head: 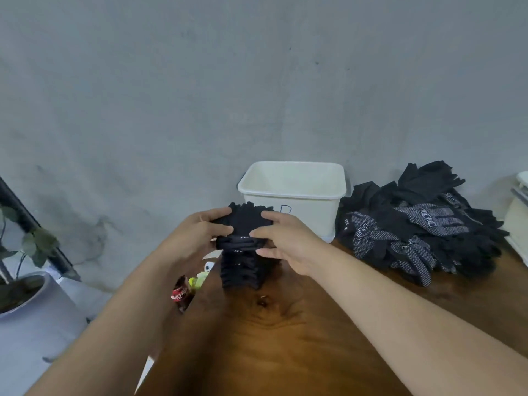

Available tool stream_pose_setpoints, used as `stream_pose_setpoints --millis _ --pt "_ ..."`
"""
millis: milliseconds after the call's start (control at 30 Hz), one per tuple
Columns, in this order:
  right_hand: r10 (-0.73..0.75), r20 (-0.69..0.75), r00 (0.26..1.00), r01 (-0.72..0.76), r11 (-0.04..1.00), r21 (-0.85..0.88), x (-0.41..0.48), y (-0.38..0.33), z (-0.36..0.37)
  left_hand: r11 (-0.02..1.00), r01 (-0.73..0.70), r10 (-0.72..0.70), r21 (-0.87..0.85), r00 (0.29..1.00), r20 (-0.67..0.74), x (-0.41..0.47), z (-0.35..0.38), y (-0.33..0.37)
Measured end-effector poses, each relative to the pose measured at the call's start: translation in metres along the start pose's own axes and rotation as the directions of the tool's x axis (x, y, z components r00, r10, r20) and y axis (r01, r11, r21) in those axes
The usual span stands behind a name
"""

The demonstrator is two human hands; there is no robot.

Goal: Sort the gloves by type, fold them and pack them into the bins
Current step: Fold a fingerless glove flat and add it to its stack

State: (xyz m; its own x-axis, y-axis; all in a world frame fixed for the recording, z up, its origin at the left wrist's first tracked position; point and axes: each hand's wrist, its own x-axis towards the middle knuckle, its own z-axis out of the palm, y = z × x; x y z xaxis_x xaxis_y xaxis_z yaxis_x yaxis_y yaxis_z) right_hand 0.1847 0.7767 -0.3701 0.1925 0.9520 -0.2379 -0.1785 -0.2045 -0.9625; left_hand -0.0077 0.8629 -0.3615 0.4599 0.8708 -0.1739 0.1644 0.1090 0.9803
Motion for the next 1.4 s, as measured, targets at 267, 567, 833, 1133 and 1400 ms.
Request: stream_pose_setpoints --millis 267,567,833,1133,1400 --pt "0.096 -0.071 0.993 -0.099 0.994 -0.043 0.045 0.004 0.005 0.986 0.112 -0.117 0.123 0.992 0.037 0.058 -0.012 -0.011" --pt "0.102 -0.075 0.992 -0.114 0.978 -0.175 0.059 0.021 0.008 0.977 0.141 -0.143 0.16 0.99 0.004 0.069 -0.016 -0.031" --pt "0.051 -0.138 0.989 -0.088 0.957 -0.275 0.057 0.032 0.01 0.963 0.141 -0.136 0.228 0.99 -0.039 0.062 -0.007 -0.041" --pt "-0.225 -0.107 0.968 0.041 0.568 -0.822 0.047 0.049 0.005 0.838 -0.008 0.042 0.546 0.998 -0.049 0.049 0.005 -0.044" --pt "-0.399 -0.084 0.913 0.116 0.45 -0.886 0.008 0.039 -0.019 0.641 -0.233 0.417 0.732 0.906 -0.077 0.014 0.017 -0.038"
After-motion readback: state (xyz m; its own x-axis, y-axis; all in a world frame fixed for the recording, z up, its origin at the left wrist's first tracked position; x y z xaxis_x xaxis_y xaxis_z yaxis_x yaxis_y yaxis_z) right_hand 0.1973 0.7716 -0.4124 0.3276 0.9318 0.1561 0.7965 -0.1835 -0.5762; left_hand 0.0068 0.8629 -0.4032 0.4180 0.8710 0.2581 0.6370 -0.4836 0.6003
